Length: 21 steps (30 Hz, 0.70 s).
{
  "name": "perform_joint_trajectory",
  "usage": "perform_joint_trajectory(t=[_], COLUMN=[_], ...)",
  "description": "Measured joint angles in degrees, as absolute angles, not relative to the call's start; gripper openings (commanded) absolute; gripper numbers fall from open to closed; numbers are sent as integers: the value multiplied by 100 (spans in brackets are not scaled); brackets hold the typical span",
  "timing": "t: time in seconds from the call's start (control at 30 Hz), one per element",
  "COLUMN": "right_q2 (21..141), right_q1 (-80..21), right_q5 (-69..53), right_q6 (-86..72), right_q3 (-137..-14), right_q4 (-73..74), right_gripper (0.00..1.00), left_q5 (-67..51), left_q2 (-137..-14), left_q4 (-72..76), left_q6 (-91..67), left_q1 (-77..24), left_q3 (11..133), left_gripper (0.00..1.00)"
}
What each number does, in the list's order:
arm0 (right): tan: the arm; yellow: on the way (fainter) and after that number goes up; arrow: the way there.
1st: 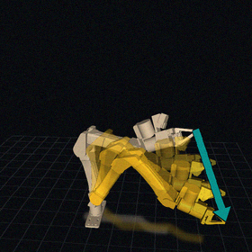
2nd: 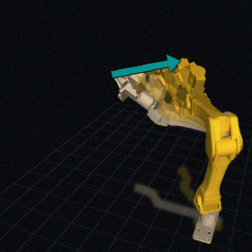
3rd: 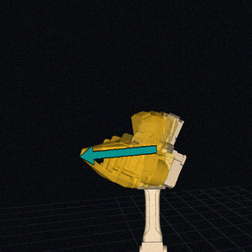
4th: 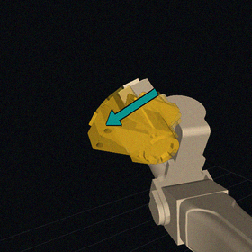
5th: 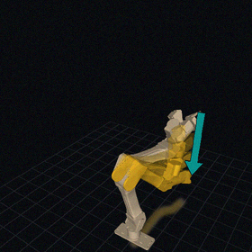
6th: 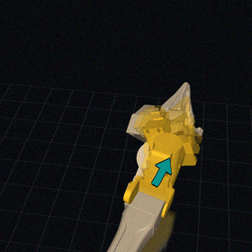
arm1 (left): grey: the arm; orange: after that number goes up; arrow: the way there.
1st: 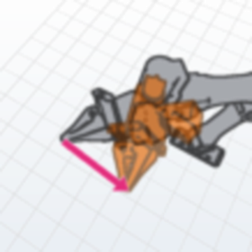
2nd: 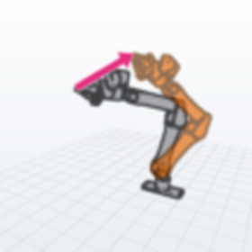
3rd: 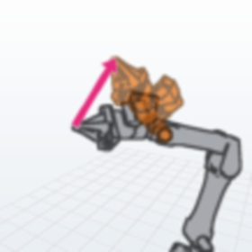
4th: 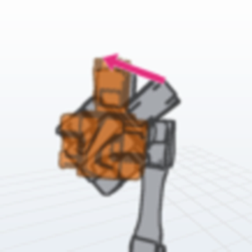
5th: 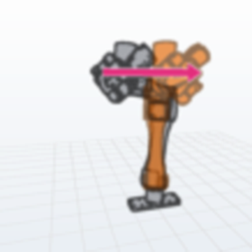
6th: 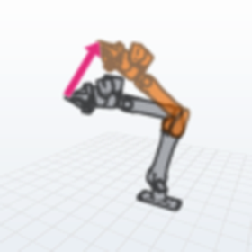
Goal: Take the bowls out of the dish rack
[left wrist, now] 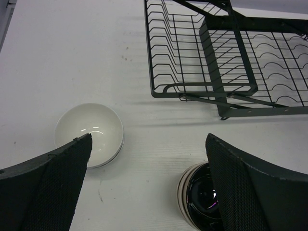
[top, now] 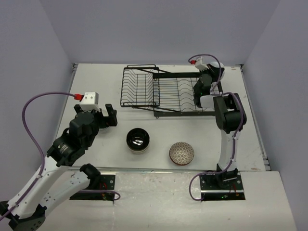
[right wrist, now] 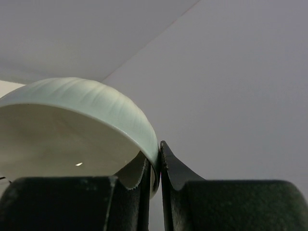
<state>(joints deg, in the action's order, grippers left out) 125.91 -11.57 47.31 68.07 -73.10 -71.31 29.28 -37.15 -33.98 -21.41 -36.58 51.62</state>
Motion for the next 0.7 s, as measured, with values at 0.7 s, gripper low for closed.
perform_joint_trajectory(t=[0.7], right_q2=[8438], right_q1=[-1275], right_q5=[2316], right_q6=[-1026], right_q3=[-7428], right_q4=[1068], right_gripper=[0], left_q5=[932], left_q2=[-5194], left_q4=[-3107], left_q6=[-2718], left_q1=[-3719], left_q3=[6639], left_gripper=[100])
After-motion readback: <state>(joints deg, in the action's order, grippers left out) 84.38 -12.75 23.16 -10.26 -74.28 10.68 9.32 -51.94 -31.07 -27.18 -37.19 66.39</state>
